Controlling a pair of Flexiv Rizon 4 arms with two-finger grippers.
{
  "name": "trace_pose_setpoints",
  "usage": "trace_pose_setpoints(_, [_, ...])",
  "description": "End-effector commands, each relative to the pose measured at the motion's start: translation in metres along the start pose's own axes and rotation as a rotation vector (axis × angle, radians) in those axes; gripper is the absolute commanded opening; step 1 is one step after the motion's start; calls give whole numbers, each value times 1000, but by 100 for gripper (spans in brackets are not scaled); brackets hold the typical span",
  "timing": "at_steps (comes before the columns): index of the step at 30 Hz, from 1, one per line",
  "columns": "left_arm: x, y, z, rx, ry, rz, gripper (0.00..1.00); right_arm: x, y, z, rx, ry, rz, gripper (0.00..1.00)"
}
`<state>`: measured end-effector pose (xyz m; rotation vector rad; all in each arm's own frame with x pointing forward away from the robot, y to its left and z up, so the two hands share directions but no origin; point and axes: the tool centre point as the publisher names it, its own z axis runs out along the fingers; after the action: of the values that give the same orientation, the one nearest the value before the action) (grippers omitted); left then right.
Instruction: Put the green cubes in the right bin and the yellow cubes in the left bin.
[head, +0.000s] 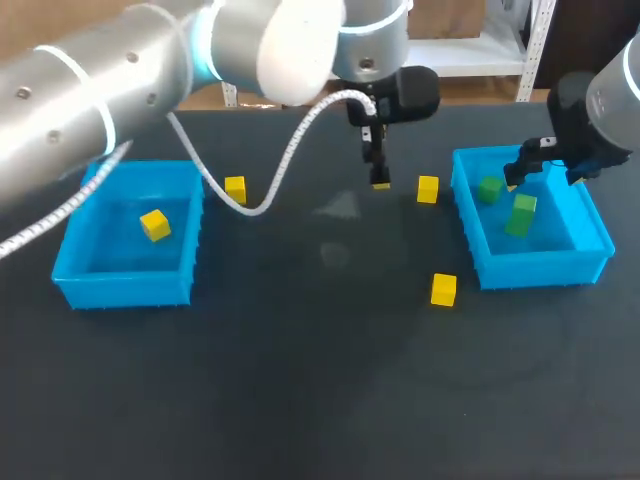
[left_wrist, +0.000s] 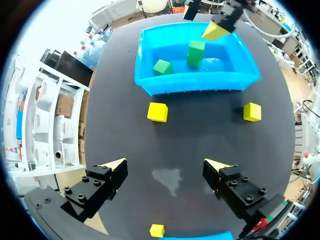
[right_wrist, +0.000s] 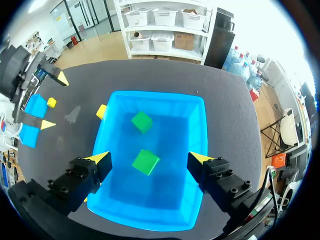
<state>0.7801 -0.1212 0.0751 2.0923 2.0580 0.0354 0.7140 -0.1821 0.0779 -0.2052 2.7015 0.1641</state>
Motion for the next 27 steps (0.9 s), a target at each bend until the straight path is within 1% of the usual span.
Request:
trace_pose_setpoints(1, [-14,14,15,4,71,-3,100,1,0,0,3,-4,1,100])
trace_pose_setpoints(6, [-25,15,25,8,84,-27,100,1,0,0,3,-4,1,100])
trace_pose_setpoints(17, [-51,-2,33,44,80,-23,100,1,0,0,3,-4,1,100])
trace_pose_setpoints(20, [-55,-6,35,61,75,-15,100,1,0,0,3,-4,1,100])
trace_pose_setpoints(27, [-56,-10,41,86,65,-14,100,1,0,0,3,-4,1,100])
